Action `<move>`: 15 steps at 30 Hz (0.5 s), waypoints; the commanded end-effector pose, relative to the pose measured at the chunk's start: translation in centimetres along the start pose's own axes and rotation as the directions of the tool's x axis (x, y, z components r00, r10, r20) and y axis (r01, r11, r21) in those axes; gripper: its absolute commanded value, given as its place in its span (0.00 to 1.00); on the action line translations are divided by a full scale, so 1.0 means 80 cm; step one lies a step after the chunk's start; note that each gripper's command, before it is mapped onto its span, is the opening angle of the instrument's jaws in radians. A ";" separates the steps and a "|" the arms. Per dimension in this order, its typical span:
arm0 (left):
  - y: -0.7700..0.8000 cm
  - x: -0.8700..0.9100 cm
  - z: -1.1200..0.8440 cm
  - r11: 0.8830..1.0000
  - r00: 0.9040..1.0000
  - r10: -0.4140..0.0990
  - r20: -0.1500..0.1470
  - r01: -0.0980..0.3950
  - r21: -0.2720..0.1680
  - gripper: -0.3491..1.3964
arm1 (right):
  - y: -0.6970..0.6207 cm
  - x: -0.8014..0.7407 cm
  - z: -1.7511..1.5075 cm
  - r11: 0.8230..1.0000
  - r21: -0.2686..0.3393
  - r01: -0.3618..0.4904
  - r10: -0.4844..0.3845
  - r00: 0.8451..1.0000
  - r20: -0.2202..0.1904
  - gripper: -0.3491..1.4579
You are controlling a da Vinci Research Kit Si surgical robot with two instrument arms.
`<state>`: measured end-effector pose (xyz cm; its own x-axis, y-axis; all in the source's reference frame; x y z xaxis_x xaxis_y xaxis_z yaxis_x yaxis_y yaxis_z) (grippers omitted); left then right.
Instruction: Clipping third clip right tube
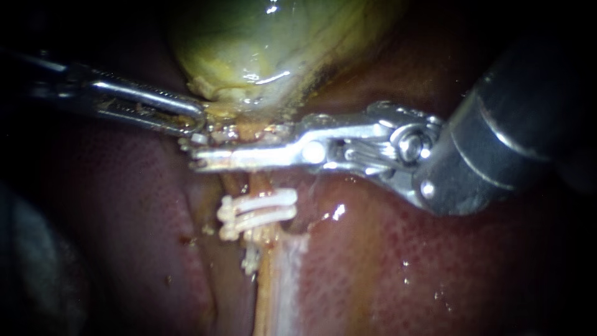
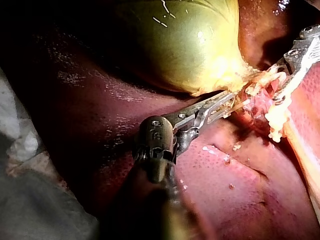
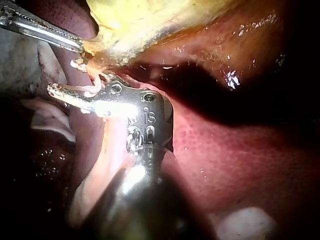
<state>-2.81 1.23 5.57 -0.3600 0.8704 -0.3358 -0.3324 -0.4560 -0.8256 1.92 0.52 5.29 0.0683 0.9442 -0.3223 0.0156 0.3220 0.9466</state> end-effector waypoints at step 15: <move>0.0000 -0.0001 0.0000 1.000 1.000 0.000 0.000 0.000 0.000 0.00 | 0.0005 -0.0002 -0.0021 0.995 -0.029 -0.095 0.094 0.995 -0.031 0.02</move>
<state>-2.81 1.23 5.58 -0.3600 0.8703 -0.3361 -0.3325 -0.4563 -0.8254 1.74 0.53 5.33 0.0385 0.9743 -0.2221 -0.0203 0.2230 0.9746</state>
